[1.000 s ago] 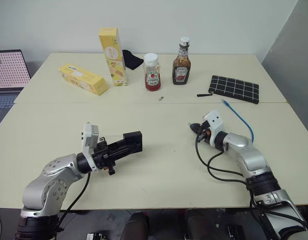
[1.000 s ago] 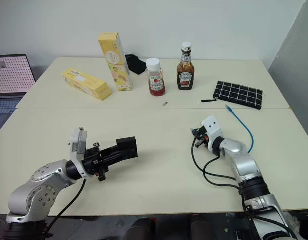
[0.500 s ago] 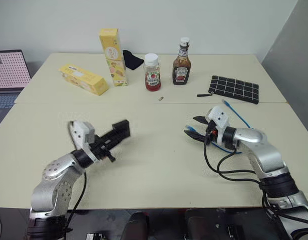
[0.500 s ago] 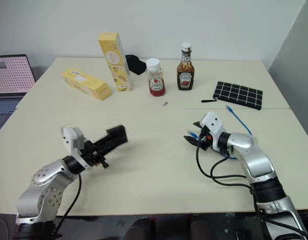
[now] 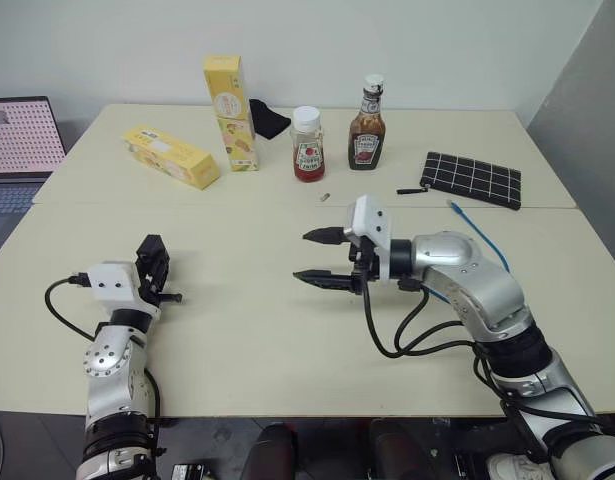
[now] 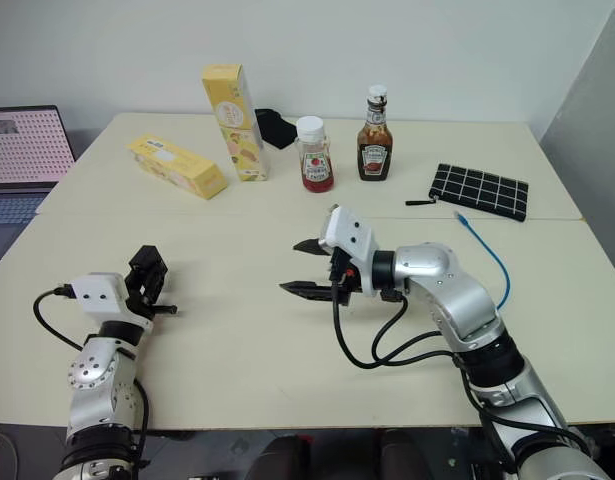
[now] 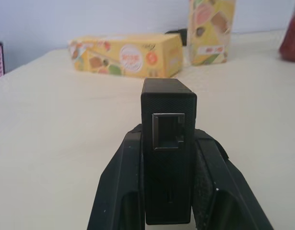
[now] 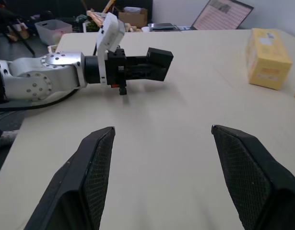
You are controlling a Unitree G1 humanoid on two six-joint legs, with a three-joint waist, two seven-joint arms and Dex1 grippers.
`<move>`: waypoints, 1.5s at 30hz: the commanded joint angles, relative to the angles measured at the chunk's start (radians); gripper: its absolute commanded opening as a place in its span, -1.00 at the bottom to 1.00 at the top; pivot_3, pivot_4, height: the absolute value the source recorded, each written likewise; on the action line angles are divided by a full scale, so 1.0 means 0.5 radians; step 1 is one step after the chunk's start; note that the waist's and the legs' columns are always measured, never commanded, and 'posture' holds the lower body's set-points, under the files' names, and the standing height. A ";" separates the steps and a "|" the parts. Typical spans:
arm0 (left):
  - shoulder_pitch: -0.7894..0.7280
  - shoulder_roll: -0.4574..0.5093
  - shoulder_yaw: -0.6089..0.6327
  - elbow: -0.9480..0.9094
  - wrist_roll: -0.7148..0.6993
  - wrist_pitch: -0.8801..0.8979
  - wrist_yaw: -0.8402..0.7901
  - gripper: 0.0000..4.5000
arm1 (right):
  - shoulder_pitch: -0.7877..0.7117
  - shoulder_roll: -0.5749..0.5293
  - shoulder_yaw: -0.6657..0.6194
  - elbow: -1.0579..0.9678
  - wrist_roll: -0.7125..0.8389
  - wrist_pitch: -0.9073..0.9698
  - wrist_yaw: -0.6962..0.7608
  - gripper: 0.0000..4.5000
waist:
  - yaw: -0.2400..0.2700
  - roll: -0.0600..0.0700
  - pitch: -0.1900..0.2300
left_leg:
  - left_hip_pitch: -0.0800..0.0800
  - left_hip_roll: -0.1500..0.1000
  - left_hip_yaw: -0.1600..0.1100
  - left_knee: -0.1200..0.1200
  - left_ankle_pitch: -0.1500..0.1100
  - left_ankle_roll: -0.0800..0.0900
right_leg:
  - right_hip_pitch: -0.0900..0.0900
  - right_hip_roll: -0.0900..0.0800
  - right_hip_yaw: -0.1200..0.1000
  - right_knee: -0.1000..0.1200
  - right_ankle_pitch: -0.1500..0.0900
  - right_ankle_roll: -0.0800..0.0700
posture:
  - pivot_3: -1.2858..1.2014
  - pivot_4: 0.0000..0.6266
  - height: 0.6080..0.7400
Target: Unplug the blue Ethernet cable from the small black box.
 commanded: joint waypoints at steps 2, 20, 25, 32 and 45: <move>-0.020 0.000 0.039 0.097 -0.029 -0.122 0.016 -0.65 | -0.046 0.003 0.024 -0.032 -0.018 0.000 0.026 0.52 | -0.003 -0.001 0.000 | 0.000 0.000 0.000 0.000 0.000 0.000 | 0.000 0.000 0.000 0.000 0.000 0.000 | 0.03 -0.52 1.00; 0.323 -0.074 0.020 -0.364 -0.184 0.246 -0.015 0.89 | 0.008 -0.046 0.044 -0.083 -0.053 0.005 0.052 0.54 | -0.019 0.001 -0.001 | 0.004 0.002 0.004 -0.002 0.000 0.000 | 0.000 0.000 0.005 0.001 0.000 0.000 | 0.03 -0.52 1.00; 0.634 -0.034 0.061 -0.869 -0.240 0.538 0.026 0.96 | 0.083 -0.068 0.023 -0.142 -0.031 0.042 0.036 0.54 | -0.021 0.001 -0.001 | 0.004 0.004 0.003 -0.003 0.000 0.000 | 0.000 -0.001 0.005 0.001 0.000 0.000 | 0.03 -0.52 1.00; 1.092 0.279 0.120 -1.501 -0.277 1.120 -0.073 0.96 | 0.270 -0.200 -0.138 -0.271 0.014 0.119 0.004 0.54 | -0.013 -0.002 -0.002 | 0.003 0.006 0.000 -0.003 0.000 0.000 | 0.001 0.000 0.004 0.001 0.000 -0.001 | 0.03 -0.52 1.00; 0.972 0.928 0.335 -1.821 -0.629 1.584 -0.628 0.96 | 0.542 -0.840 -0.597 -0.161 0.081 0.070 0.228 0.54 | -0.014 -0.001 -0.001 | 0.003 0.002 0.005 -0.005 0.000 0.000 | 0.003 0.005 0.001 -0.002 -0.001 -0.001 | 0.03 -0.52 1.00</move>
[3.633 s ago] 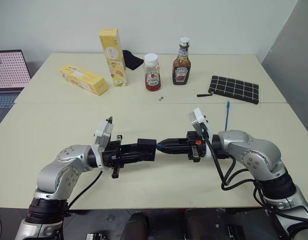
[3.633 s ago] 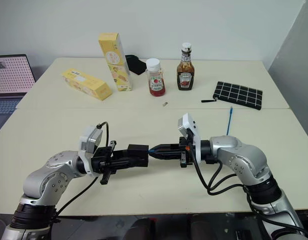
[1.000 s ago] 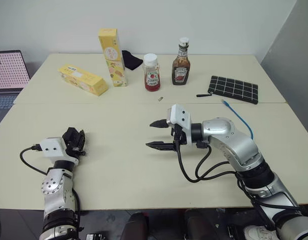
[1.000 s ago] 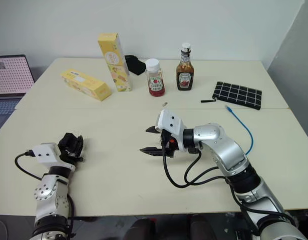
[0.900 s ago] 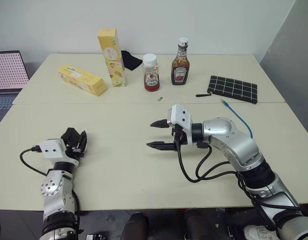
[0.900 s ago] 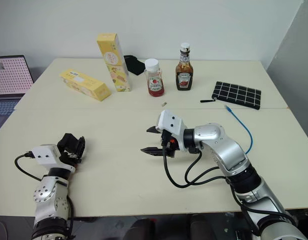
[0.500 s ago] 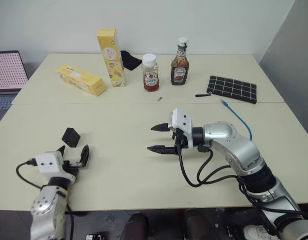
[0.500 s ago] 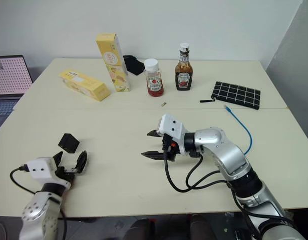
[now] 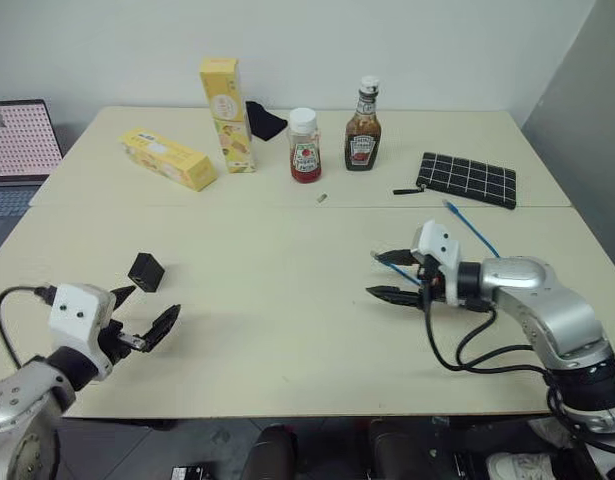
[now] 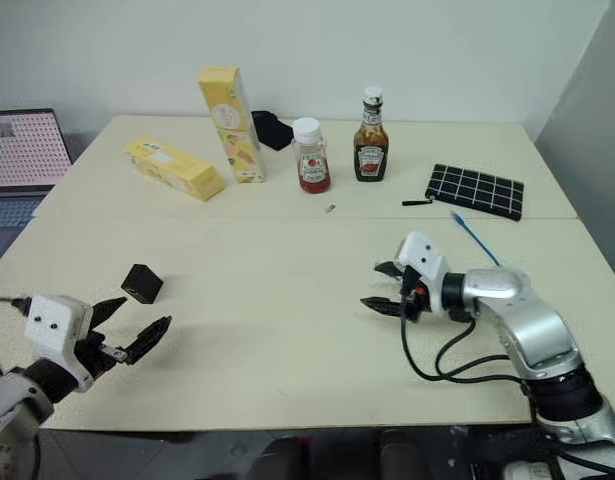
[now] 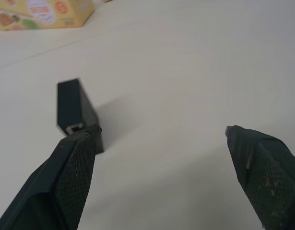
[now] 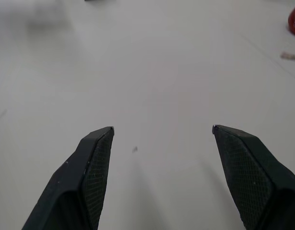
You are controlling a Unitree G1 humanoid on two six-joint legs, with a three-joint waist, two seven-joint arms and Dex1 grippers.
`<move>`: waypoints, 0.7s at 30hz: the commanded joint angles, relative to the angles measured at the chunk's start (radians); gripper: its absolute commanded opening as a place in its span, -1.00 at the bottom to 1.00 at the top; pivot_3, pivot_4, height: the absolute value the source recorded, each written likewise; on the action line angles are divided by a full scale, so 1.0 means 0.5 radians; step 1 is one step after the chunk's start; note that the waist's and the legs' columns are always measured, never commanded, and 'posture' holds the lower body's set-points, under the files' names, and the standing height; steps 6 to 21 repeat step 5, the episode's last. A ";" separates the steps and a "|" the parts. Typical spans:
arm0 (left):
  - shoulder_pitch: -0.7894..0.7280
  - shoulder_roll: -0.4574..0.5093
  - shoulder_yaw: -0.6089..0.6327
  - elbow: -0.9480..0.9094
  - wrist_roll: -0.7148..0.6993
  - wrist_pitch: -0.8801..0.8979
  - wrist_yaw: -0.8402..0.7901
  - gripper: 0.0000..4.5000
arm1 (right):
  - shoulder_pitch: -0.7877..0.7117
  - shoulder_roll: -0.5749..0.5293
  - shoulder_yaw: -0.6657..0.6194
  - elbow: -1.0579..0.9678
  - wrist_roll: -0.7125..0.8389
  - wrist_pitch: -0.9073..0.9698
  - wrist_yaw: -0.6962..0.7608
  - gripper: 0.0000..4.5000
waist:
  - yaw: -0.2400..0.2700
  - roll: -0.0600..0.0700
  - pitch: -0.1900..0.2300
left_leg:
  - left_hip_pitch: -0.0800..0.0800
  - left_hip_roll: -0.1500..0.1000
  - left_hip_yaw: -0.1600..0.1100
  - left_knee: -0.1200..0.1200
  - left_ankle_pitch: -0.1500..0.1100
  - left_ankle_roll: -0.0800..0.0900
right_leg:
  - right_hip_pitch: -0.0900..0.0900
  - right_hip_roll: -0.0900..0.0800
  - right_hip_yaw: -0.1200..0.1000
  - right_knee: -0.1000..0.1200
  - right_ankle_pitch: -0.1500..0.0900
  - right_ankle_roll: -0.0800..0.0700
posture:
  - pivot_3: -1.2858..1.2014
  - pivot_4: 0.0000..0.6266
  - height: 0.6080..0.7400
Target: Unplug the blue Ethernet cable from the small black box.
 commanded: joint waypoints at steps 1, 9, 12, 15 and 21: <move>-0.096 0.140 0.127 0.000 -0.088 0.064 -0.163 0.96 | 0.019 -0.116 -0.152 0.011 0.052 -0.049 0.090 0.54 | -0.004 0.001 0.001 | 0.002 0.001 0.001 -0.001 0.000 0.000 | 0.000 0.000 0.002 0.000 0.000 0.000 | 0.03 -0.52 1.00; -0.243 0.262 0.146 0.130 -0.108 0.082 -0.314 0.96 | 0.033 -0.200 -0.201 0.055 0.044 -0.082 0.128 0.54 | -0.010 0.002 0.001 | 0.002 0.001 0.003 -0.001 0.000 0.000 | -0.001 0.000 0.003 0.000 0.000 0.000 | 0.03 -0.52 1.00; -0.243 0.262 0.146 0.130 -0.108 0.082 -0.314 0.96 | 0.033 -0.200 -0.201 0.055 0.044 -0.082 0.128 0.54 | -0.010 0.002 0.001 | 0.002 0.001 0.003 -0.001 0.000 0.000 | -0.001 0.000 0.003 0.000 0.000 0.000 | 0.03 -0.52 1.00; -0.243 0.262 0.146 0.130 -0.108 0.082 -0.314 0.96 | 0.033 -0.200 -0.201 0.055 0.044 -0.082 0.128 0.54 | -0.010 0.002 0.001 | 0.002 0.001 0.003 -0.001 0.000 0.000 | -0.001 0.000 0.003 0.000 0.000 0.000 | 0.03 -0.52 1.00; -0.243 0.262 0.146 0.130 -0.108 0.082 -0.314 0.96 | 0.033 -0.200 -0.201 0.055 0.044 -0.082 0.128 0.54 | -0.010 0.002 0.001 | 0.002 0.001 0.003 -0.001 0.000 0.000 | -0.001 0.000 0.003 0.000 0.000 0.000 | 0.03 -0.52 1.00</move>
